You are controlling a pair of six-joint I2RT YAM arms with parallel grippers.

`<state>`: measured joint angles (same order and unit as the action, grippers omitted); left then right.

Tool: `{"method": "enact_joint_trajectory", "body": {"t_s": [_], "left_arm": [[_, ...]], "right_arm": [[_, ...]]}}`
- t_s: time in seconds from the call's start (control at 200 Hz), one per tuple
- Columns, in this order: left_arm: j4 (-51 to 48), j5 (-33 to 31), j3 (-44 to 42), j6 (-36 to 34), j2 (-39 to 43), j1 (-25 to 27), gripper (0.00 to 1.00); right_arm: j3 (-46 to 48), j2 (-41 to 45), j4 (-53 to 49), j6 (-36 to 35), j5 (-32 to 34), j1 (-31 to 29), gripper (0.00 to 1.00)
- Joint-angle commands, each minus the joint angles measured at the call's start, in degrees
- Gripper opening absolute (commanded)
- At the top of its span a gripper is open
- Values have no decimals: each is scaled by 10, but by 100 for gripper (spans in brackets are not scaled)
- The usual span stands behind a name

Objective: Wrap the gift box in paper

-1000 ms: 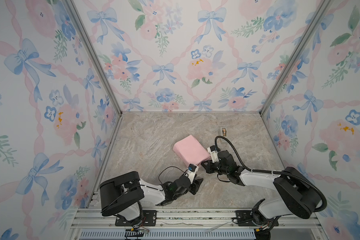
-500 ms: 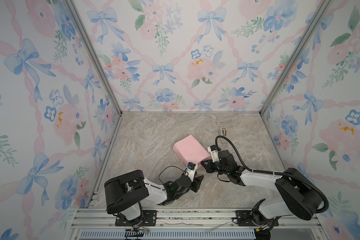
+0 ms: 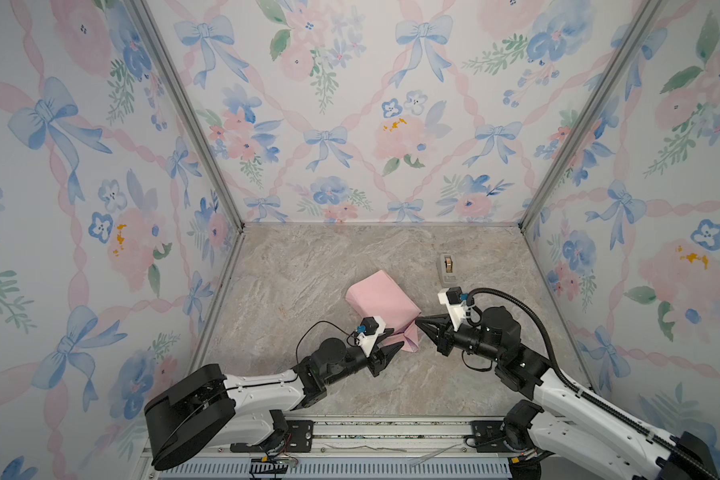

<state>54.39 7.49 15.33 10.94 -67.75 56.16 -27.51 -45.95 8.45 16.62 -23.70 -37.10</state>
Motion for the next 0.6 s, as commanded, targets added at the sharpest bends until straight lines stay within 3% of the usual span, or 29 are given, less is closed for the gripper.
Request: {"method": "enact_joint_trajectory", "body": {"t_s": [0.0,0.22,0.595], "left_arm": [[-33,123,16,-74,18,-10,48],[-38,196,57,-81,-6,-9,49],[-38,223,96,-49,-42,-9,47]], "right_arm": [[-33,33,-100,-80,-78,8,12],[-62,43,-130,-108,-137,11,11],[-79,5,-114,-108,-171,11,10]]}}
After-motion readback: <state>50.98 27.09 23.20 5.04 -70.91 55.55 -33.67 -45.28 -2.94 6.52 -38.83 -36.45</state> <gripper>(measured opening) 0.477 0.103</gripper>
